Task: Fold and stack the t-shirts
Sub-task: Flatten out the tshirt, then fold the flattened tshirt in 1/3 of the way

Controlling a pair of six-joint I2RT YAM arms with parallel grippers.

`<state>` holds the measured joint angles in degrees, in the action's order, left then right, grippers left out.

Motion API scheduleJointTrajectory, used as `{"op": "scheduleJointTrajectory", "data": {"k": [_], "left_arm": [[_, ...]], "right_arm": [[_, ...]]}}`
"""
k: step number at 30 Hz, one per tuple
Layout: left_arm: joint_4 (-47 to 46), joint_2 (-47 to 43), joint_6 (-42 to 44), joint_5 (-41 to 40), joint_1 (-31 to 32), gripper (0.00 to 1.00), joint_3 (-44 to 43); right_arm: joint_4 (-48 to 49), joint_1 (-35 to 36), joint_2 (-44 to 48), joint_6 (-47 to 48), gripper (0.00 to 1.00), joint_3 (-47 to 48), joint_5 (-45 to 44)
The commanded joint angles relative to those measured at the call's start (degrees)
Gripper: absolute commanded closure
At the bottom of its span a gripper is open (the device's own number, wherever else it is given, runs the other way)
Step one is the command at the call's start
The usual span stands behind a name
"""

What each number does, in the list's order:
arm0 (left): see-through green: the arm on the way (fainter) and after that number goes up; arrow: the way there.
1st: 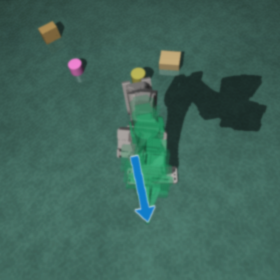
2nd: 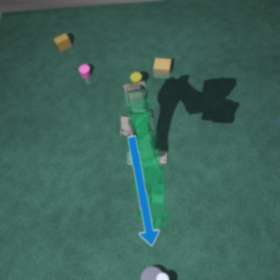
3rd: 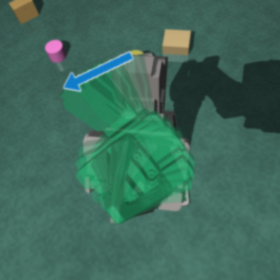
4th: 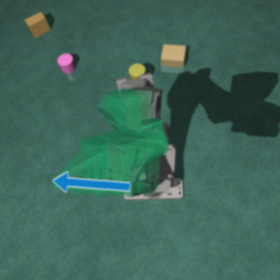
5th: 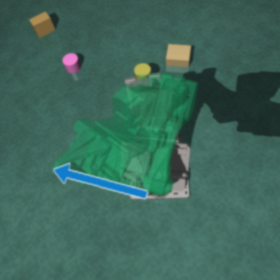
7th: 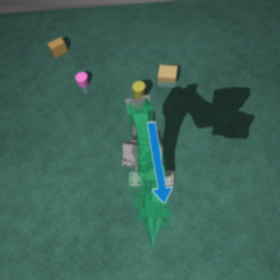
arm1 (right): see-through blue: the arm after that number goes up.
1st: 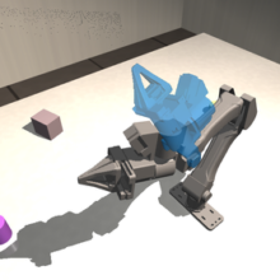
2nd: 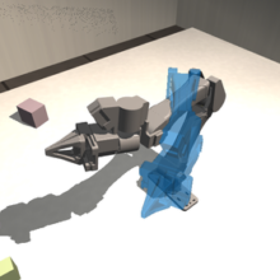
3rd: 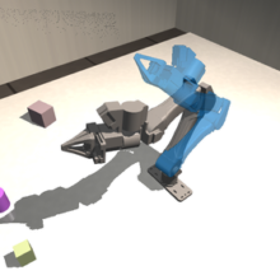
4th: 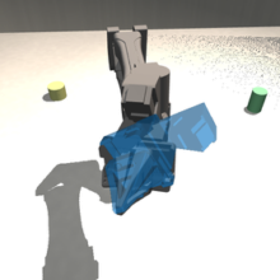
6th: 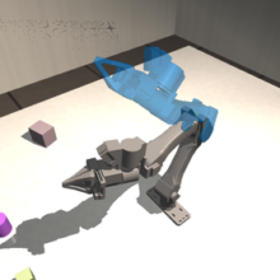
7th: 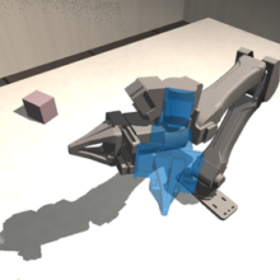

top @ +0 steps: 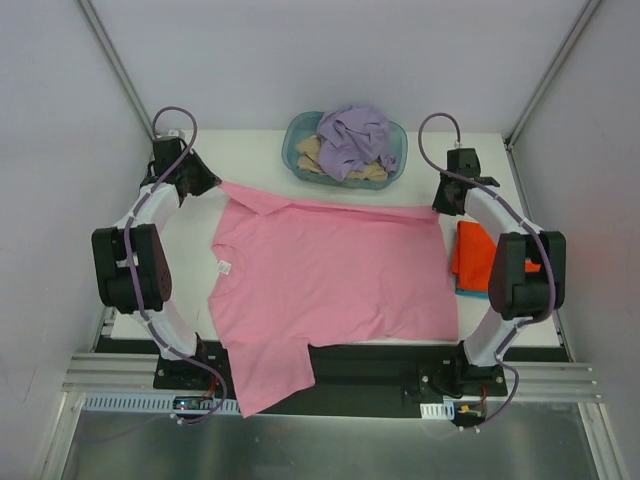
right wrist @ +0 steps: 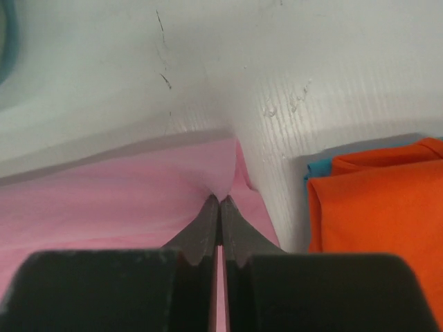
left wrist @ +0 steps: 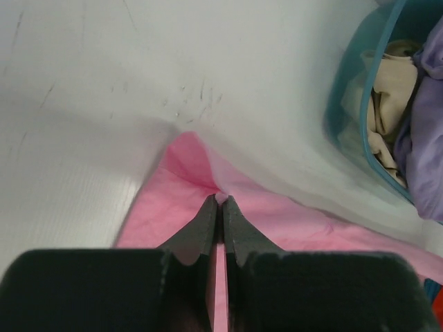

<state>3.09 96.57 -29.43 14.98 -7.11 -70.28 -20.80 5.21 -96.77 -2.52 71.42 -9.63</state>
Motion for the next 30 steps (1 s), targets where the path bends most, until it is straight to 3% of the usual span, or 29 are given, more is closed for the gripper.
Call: {"op": "scheduleJointTrajectory", "data": {"k": [1,7,17,20,23,30], "left_arm": [[-6.52,3.7,-1.15,5.32,0.0,1.0,-6.36],[-6.52,0.99,-2.12,5.67,0.08,1.0,-1.89],[-5.12,-22.09,-9.4,-1.43,2.98,1.0,19.54],[3.21,-29.92,-12.74,-12.12,6.75,1.0,22.89],[11.74,-36.86,-17.04,-17.15,9.75,1.0,25.88],[23.79,-49.54,-23.83,-18.34,11.68,1.0,29.94]], "right_arm": [[2.08,-0.38,-4.81,0.24,0.99,8.38,1.46],[1.37,-0.29,-6.41,-0.02,0.99,9.44,2.68],[-4.16,-0.38,-3.34,2.09,0.99,9.0,-0.74],[-4.51,-0.38,-2.28,3.91,0.99,8.74,-1.8],[-5.04,-0.47,-1.67,4.81,0.99,9.18,-2.32],[-6.71,-1.69,-2.19,6.21,0.99,11.02,-3.2]]}}
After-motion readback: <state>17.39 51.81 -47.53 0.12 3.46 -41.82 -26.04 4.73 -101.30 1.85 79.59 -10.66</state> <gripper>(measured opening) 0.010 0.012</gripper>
